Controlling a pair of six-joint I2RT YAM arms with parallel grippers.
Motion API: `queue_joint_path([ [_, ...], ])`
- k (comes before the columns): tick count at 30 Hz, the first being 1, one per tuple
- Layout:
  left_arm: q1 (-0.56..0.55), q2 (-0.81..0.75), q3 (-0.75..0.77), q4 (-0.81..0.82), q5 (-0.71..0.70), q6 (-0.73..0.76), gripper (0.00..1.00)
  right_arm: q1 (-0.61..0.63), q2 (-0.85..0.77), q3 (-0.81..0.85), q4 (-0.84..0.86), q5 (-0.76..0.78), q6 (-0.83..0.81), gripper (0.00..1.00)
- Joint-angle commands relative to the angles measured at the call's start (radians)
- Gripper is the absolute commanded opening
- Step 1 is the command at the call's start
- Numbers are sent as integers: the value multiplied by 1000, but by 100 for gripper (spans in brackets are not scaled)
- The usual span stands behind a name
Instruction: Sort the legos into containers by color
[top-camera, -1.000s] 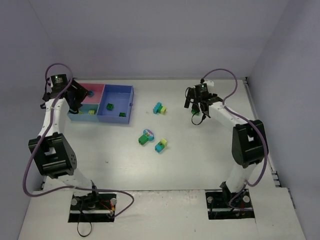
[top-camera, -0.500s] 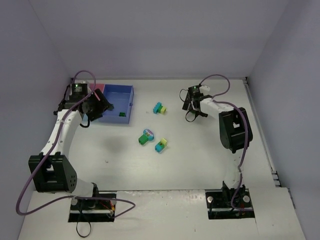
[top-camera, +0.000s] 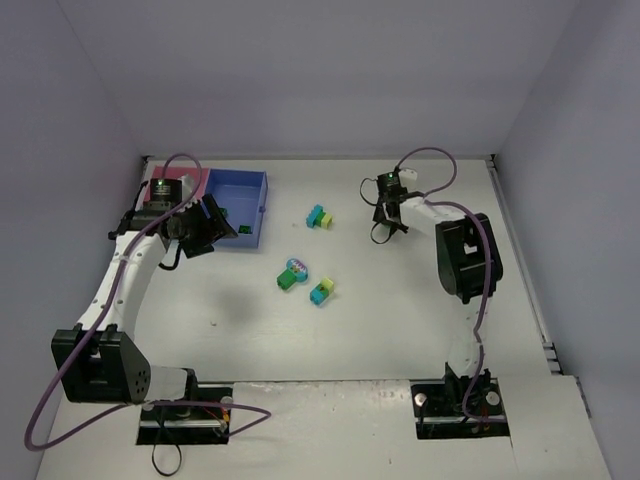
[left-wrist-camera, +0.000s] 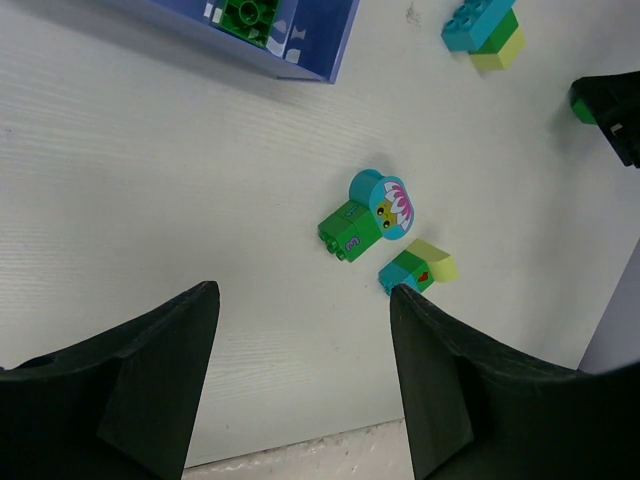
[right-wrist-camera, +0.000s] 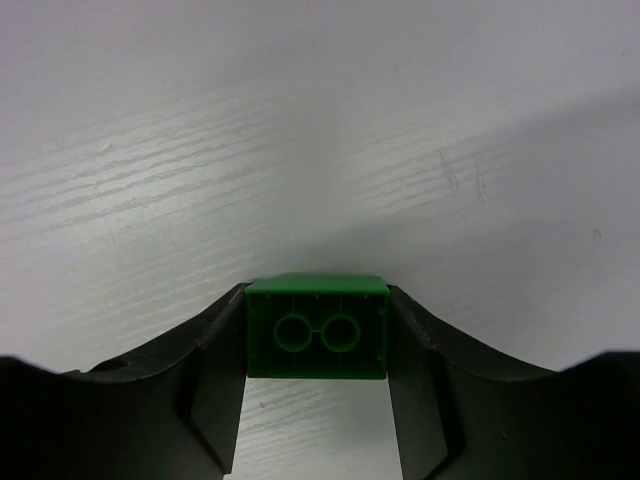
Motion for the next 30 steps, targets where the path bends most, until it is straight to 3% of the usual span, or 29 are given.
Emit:
queue_joint_path([
  [1,-8,-36,33,-12,61,29,62,8,-77,-92,63,-84,-132,0],
  [6,-56,-25,88,-12,136,24,62,95,-331,-283,298,-288,-396,0],
  [7,-64,-20,111,-13,150,23,63,112,-367,-311,321,-398,-495,0],
  [11,-100,18,162,-10,274,18,62,215,-508,-371,306,-604,-640,0],
  [17,-203,47,206,39,366,-9,62,299,-654,-360,229,-874,-650,5],
  [30,-377,112,231,120,459,-102,58,425,-743,-263,175,-996,-654,13],
])
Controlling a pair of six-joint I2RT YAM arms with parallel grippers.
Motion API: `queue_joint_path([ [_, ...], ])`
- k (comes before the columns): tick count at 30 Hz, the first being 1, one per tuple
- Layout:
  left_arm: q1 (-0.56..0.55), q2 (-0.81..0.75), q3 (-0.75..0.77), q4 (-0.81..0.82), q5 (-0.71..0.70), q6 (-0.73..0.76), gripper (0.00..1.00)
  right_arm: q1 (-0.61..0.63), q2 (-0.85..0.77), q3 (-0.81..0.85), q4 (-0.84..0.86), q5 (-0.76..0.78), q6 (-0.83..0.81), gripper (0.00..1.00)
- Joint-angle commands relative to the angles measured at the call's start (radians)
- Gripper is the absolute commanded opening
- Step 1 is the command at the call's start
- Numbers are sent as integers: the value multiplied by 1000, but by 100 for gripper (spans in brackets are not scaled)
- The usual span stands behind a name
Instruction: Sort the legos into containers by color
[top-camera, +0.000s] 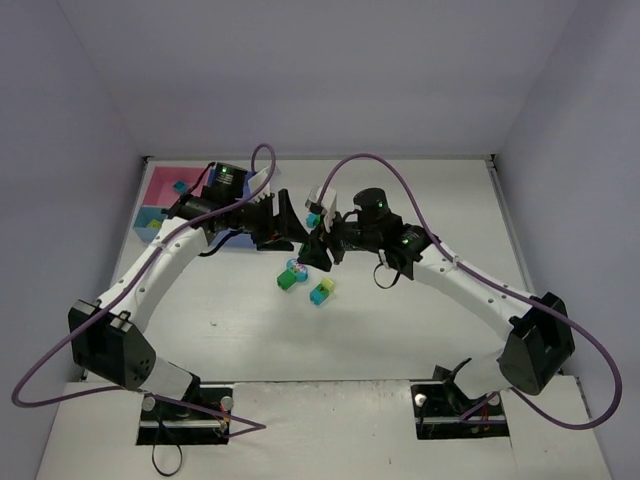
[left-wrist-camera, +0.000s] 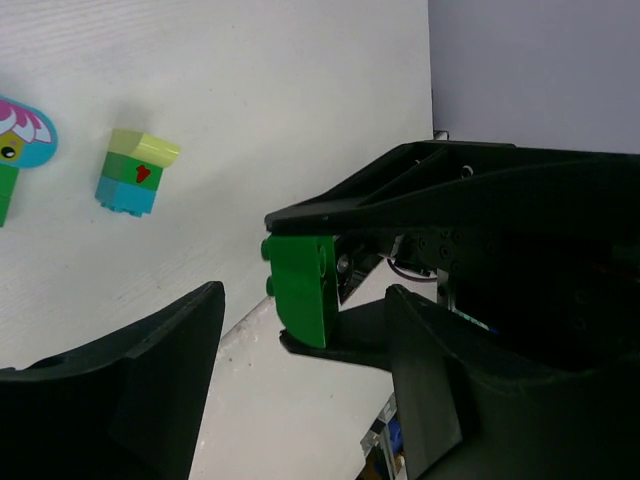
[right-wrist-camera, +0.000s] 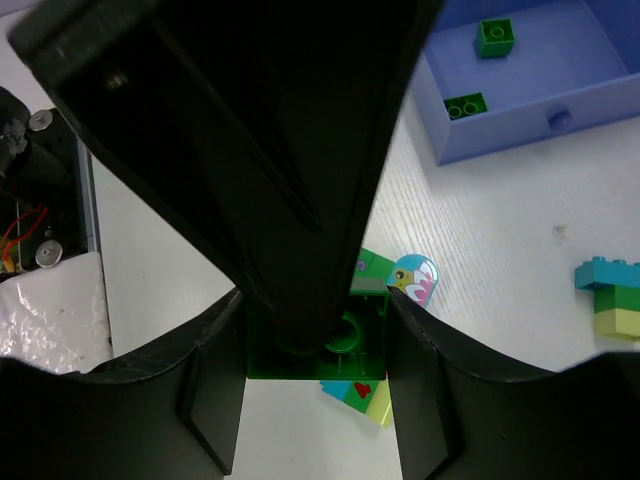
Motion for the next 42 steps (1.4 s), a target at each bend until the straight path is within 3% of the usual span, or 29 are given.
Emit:
queue_joint_path([
  [1,-25,-4,49,50,26,-31,58,18,-55,58,37,-52,-7,14],
  [8,-85,11,30,65,16,-54,52,33,-70,53,39,-43,2,15],
  [11,-108,22,30,67,17,-61,44,35,-72,49,39,-26,2,15],
  [15,-127,24,24,81,16,-58,14,33,-77,43,41,1,-1,16],
  [16,-127,18,20,85,12,-58,1,35,-75,41,41,9,-2,19],
  [17,-127,14,12,90,11,-58,0,33,-77,38,41,21,-4,22],
  [23,-105,21,35,40,-59,11,0,29,-106,-3,33,119,8,74],
  [26,-62,50,67,-26,-144,86,0,14,-132,-34,27,225,48,82],
  [30,28,100,122,-74,-277,164,0,-9,-178,-80,25,351,123,100],
  [33,91,145,194,-88,-449,251,0,-17,-218,-123,27,454,203,100],
  [35,114,169,245,-71,-602,276,0,-22,-221,-134,4,461,232,100],
  [38,153,238,308,-18,-716,328,0,-22,-192,-135,-24,455,271,100],
  [40,177,300,326,19,-797,362,1,-22,-176,-143,-25,439,294,92],
  [42,192,368,364,56,-846,379,11,-20,-166,-148,-21,434,336,86],
])
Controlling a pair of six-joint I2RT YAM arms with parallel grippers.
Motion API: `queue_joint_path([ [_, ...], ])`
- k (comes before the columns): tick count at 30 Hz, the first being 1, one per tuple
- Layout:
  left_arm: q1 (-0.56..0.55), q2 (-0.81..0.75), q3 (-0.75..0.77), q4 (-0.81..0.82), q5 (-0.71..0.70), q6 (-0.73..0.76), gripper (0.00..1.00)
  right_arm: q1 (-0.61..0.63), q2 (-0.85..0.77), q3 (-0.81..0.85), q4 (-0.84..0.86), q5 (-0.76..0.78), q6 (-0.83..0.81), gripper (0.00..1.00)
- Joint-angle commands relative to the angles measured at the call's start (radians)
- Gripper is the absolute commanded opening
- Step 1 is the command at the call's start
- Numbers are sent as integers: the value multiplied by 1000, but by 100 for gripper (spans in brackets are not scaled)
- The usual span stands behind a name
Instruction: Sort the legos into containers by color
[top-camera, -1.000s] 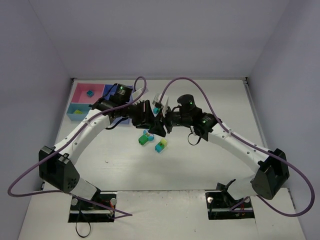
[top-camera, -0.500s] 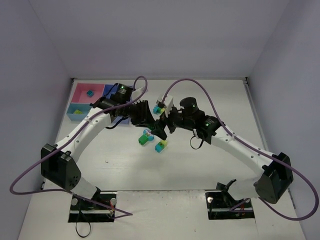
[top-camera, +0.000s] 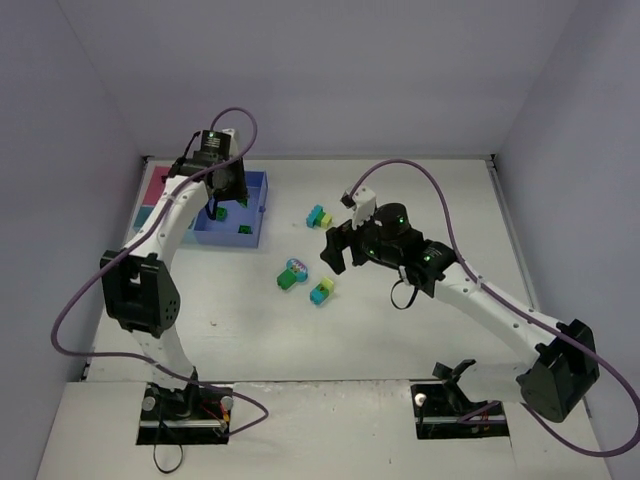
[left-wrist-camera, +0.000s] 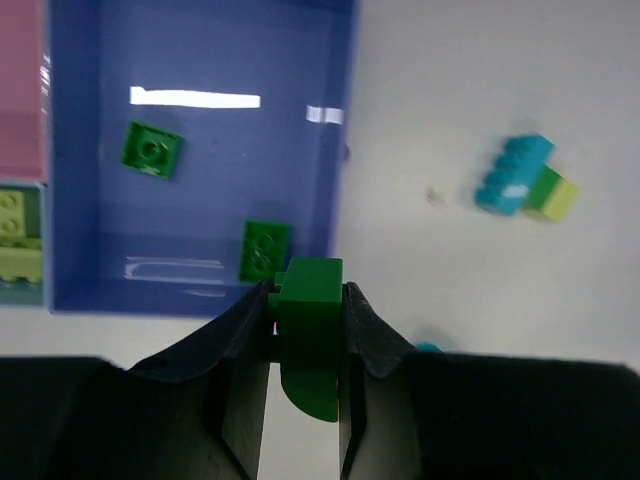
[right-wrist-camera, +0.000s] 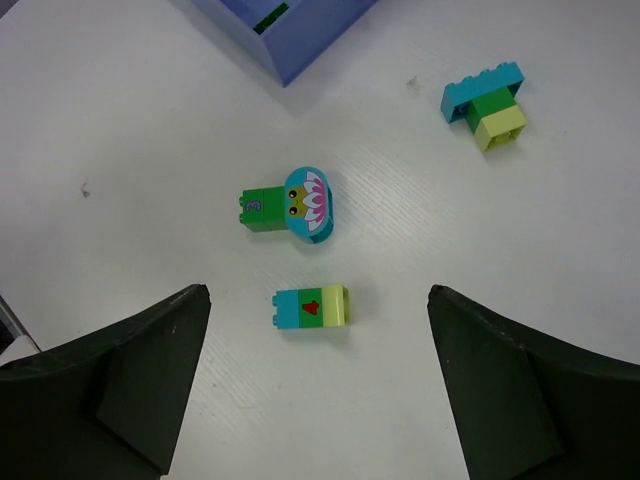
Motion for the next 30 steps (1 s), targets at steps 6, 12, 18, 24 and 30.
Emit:
queue_joint_path([
  [6,54,187,161,117,-193,86,39,5,109,-1,31,0,129,82],
  [12,54,142,129,175,-176,89,60,15,209,-9,25,-12,158,78],
  [18,39,-28,36,191,-117,98,63,18,269,-23,26,-15,166,78],
  [24,-40,-288,-249,227,8,104,63,16,329,-4,28,-23,164,76],
  [30,-179,-500,-510,223,5,66,63,19,389,22,32,-15,175,65],
])
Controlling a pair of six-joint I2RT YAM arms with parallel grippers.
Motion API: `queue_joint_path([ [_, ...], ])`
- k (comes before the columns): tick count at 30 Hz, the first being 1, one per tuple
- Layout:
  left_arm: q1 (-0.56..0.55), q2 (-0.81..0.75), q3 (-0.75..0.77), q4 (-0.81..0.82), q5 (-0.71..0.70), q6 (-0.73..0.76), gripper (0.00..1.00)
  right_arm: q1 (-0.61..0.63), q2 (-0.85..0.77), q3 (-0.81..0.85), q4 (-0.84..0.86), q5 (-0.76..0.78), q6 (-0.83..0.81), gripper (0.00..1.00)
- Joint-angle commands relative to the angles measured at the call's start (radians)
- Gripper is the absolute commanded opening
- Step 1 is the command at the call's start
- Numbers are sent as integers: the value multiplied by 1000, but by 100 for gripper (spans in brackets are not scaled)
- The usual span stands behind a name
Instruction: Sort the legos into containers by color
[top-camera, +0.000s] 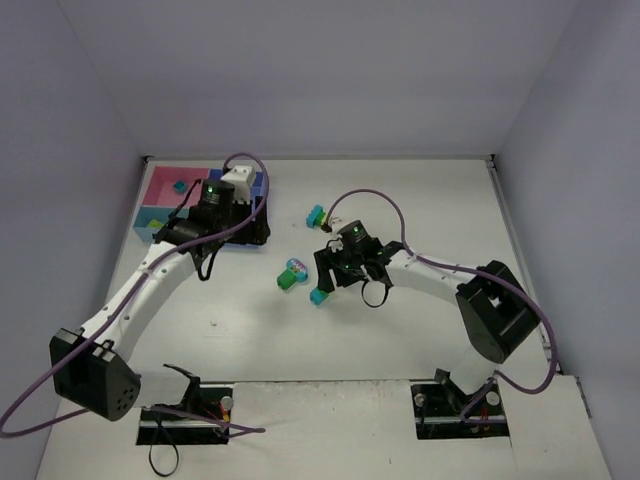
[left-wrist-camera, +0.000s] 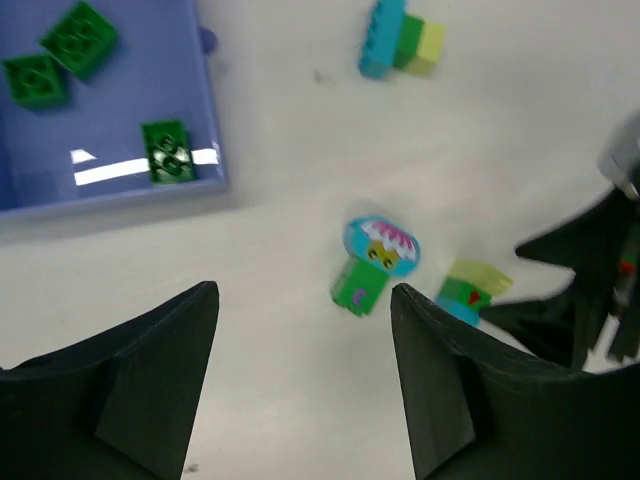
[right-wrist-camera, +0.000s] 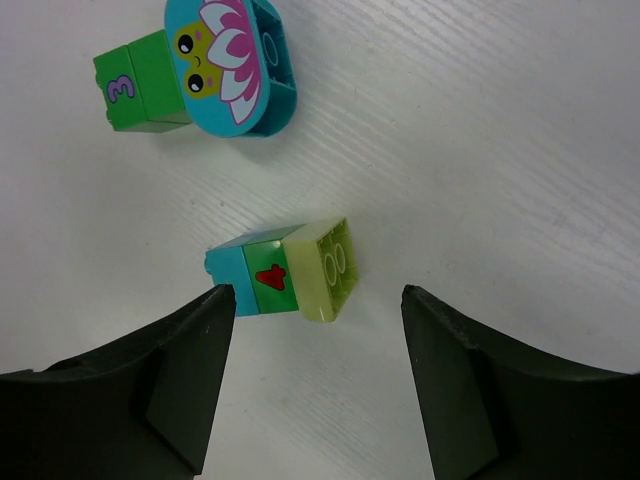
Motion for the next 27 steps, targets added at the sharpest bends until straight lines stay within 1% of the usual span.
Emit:
queue_joint_path([
  [1,-58,-99,-86,33,19,-26,63,9,8,52,35,-2,16,63],
  [2,-65,-117,-135,36,21,-45,63,10,15,52,37,0,16,62],
  [5,-84,-177,-216,50,33,-75,63,10,27,52,38,2,15,58],
  [6,-85,-188,-235,56,41,-80,63,10,30,52,40,2,15,55],
  [11,-102,-223,-316,94,68,-94,63,10,47,52,47,3,13,47],
  [12,-107,-226,-324,100,68,-91,63,10,54,53,49,-3,13,42],
  [13,-113,-225,-332,108,68,-88,63,10,56,55,51,-5,13,39],
  [14,-114,-225,-346,125,71,-85,63,10,59,55,54,-5,13,34],
  [16,-122,-225,-358,142,79,-71,63,10,64,56,57,-6,12,29],
  [17,-124,-223,-364,155,82,-65,63,9,64,58,60,-3,13,20],
  [19,-127,-217,-372,159,88,-46,63,9,58,62,58,5,13,11],
  [20,-127,-217,-372,165,91,-40,63,9,55,64,60,5,15,1],
  [24,-133,-219,-379,205,131,-3,63,9,10,90,43,0,35,0],
  [26,-147,-217,-378,240,154,18,63,7,1,119,18,-28,36,0],
  [27,-148,-213,-378,252,175,53,63,7,-10,128,8,-34,39,0],
])
